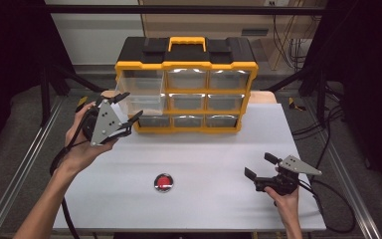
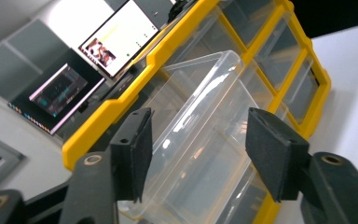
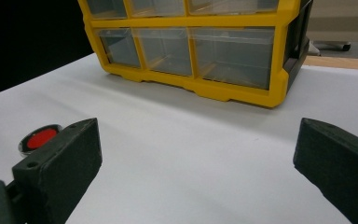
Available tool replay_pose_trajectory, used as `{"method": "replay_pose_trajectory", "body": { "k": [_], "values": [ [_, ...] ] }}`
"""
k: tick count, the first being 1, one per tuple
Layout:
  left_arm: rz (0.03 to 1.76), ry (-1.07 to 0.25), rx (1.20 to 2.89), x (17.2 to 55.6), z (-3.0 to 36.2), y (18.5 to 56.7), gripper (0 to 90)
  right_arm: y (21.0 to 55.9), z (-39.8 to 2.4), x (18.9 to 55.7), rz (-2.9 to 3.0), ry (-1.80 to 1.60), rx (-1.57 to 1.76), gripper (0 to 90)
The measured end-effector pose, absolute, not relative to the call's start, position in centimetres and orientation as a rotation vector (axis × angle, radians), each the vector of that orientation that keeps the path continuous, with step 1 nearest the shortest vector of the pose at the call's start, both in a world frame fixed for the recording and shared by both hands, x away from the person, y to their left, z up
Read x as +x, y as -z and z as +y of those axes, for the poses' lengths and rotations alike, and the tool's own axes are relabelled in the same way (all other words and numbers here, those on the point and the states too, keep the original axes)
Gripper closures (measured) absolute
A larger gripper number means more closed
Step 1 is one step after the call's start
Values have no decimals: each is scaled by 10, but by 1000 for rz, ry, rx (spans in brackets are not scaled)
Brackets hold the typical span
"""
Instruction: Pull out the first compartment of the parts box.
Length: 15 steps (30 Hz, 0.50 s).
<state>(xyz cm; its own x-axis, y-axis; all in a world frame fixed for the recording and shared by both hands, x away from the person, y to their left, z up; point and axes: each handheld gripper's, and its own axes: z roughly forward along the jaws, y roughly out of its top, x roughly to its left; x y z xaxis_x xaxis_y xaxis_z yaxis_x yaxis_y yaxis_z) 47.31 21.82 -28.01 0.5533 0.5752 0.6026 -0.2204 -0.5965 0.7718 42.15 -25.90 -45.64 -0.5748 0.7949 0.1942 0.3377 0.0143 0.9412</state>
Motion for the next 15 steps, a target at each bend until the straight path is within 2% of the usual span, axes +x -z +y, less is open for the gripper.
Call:
{"method": "replay_pose_trajectory", "body": {
  "k": [10, 15],
  "values": [
    [489, -954, 1766, 465, 228, 283, 215, 456, -259, 421, 1905, -1584, 1157, 17],
    [540, -899, 1719, 461, 235, 288, 167, 456, -259, 421, 1902, -1583, 1154, 17]
  ]
}}
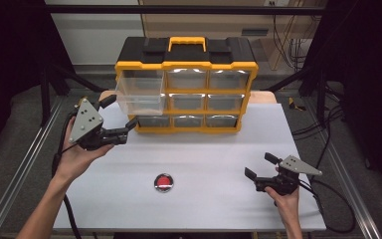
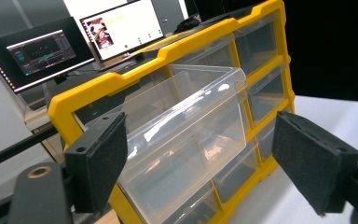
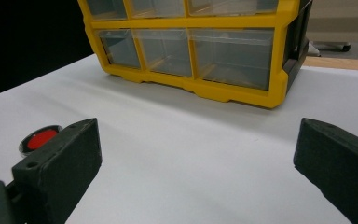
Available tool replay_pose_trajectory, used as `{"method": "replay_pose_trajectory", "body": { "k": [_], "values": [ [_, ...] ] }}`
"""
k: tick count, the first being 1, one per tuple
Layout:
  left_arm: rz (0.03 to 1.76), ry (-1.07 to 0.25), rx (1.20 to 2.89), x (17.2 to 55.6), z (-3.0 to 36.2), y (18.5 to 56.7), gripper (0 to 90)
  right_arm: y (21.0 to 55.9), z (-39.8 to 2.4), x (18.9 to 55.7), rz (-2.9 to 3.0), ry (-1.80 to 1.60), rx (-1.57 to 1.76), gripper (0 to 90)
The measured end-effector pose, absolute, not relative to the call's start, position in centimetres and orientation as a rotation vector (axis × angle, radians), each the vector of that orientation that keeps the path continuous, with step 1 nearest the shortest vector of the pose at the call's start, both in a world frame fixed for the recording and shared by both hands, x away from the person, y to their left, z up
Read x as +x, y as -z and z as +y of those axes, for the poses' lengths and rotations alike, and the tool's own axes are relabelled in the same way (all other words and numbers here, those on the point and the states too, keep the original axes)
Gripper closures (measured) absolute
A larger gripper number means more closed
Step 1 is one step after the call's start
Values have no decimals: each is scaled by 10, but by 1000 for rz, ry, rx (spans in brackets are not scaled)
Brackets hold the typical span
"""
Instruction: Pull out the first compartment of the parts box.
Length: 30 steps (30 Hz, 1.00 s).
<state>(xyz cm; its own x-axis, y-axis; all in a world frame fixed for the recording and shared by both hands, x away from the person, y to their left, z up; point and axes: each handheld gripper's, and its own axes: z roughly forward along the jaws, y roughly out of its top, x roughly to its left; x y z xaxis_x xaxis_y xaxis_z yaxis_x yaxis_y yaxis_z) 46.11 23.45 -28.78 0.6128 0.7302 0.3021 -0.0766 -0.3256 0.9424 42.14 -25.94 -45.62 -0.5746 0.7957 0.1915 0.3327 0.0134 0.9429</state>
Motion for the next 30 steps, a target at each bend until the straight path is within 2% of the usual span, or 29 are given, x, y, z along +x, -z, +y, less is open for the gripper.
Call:
{"method": "replay_pose_trajectory", "body": {
  "k": [8, 24, 30],
  "values": [
    [609, -804, 1668, 458, 243, 302, 97, 456, -260, 421, 1903, -1582, 1153, 15],
    [705, -713, 1594, 451, 258, 338, 42, 456, -259, 421, 1905, -1581, 1150, 15],
    [716, -685, 1622, 447, 258, 354, 29, 456, -259, 421, 1906, -1579, 1149, 14]
  ]
}}
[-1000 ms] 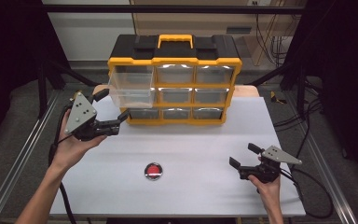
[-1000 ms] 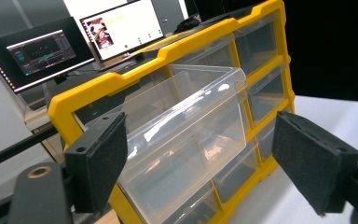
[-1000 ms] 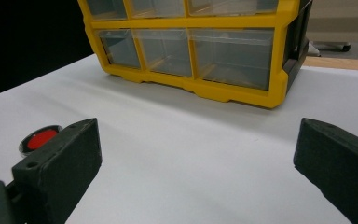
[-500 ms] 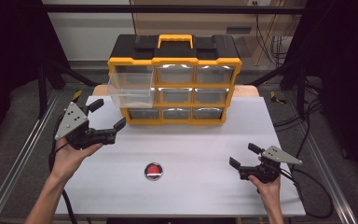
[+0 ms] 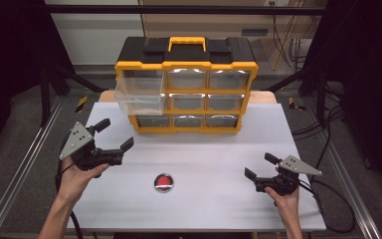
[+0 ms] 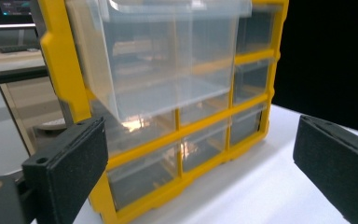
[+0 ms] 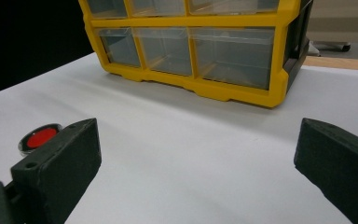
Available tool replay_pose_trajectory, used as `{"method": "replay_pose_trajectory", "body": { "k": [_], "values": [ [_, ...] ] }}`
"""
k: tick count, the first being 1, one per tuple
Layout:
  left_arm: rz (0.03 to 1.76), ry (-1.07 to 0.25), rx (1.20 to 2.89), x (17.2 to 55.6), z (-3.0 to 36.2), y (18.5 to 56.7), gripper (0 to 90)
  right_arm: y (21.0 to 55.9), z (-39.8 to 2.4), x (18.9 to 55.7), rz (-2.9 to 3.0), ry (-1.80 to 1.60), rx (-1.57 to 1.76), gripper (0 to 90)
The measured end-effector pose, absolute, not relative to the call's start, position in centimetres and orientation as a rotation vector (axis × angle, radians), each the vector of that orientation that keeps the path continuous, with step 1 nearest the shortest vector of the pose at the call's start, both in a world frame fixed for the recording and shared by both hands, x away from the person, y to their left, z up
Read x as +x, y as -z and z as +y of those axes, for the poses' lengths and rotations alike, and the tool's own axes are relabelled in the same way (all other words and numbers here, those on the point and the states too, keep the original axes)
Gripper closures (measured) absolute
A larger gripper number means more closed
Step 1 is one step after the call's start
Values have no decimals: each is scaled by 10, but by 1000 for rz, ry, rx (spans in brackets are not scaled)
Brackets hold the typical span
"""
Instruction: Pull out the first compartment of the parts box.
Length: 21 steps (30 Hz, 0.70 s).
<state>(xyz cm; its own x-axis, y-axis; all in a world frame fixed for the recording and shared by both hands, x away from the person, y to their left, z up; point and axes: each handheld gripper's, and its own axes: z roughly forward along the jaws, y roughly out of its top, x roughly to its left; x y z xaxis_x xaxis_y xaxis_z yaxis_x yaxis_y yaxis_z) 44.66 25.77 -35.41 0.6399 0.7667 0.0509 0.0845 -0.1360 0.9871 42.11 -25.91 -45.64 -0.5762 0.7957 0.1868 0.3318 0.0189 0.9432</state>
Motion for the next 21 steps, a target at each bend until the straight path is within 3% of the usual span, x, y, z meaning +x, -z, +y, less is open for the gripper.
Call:
{"method": "replay_pose_trajectory", "body": {
  "k": [21],
  "values": [
    [767, -602, 1694, 440, 251, 397, 18, 457, -258, 421, 1911, -1573, 1149, 12]
  ]
}}
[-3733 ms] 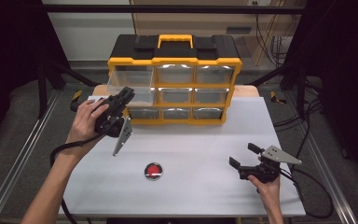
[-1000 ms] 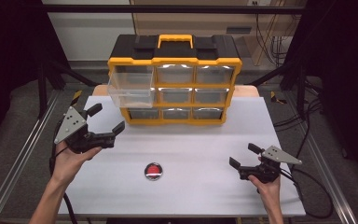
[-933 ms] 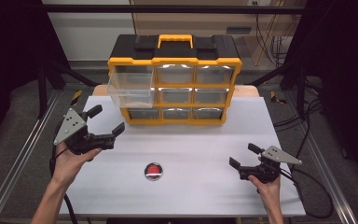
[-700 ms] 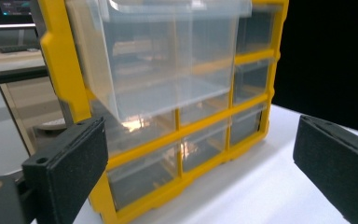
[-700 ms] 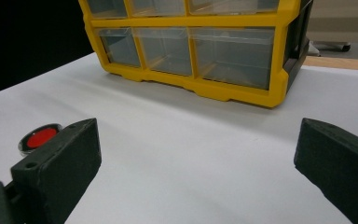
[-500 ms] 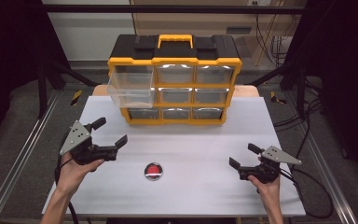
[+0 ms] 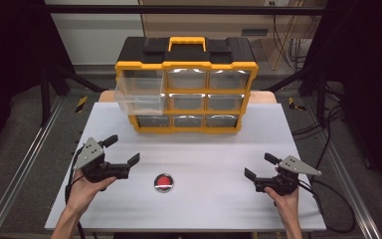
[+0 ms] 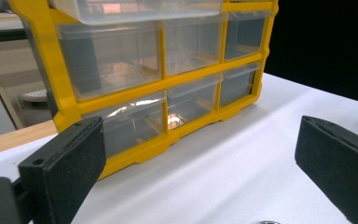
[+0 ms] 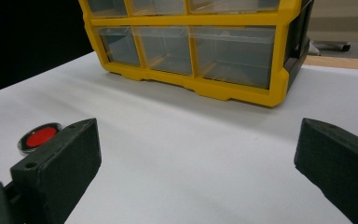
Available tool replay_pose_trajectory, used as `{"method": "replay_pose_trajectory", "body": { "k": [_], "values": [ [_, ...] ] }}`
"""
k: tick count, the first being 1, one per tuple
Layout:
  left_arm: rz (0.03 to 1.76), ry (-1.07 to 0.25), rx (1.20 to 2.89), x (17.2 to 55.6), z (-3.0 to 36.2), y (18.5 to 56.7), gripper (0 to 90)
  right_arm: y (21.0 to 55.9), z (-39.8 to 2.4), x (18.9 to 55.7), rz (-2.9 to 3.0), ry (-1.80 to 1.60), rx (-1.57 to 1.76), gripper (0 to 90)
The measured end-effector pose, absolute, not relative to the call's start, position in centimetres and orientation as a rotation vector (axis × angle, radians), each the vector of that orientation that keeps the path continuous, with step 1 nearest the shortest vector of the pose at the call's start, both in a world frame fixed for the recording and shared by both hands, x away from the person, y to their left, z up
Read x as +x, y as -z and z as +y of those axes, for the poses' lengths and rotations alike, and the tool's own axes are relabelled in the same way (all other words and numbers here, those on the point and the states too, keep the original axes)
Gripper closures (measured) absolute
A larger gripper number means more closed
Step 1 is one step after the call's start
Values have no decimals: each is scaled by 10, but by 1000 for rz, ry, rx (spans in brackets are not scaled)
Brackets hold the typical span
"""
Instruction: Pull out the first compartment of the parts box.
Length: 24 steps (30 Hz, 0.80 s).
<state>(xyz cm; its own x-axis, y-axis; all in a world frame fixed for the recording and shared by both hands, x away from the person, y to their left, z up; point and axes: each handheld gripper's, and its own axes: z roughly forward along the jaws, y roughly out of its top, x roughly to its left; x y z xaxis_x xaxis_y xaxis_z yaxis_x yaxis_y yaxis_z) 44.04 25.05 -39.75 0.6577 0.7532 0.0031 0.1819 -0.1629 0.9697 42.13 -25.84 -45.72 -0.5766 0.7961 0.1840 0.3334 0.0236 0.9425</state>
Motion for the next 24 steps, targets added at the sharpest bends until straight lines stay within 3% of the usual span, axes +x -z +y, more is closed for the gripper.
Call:
{"method": "replay_pose_trajectory", "body": {
  "k": [24],
  "values": [
    [748, -504, 1851, 439, 216, 436, 17, 458, -257, 422, 1918, -1566, 1158, 12]
  ]
}}
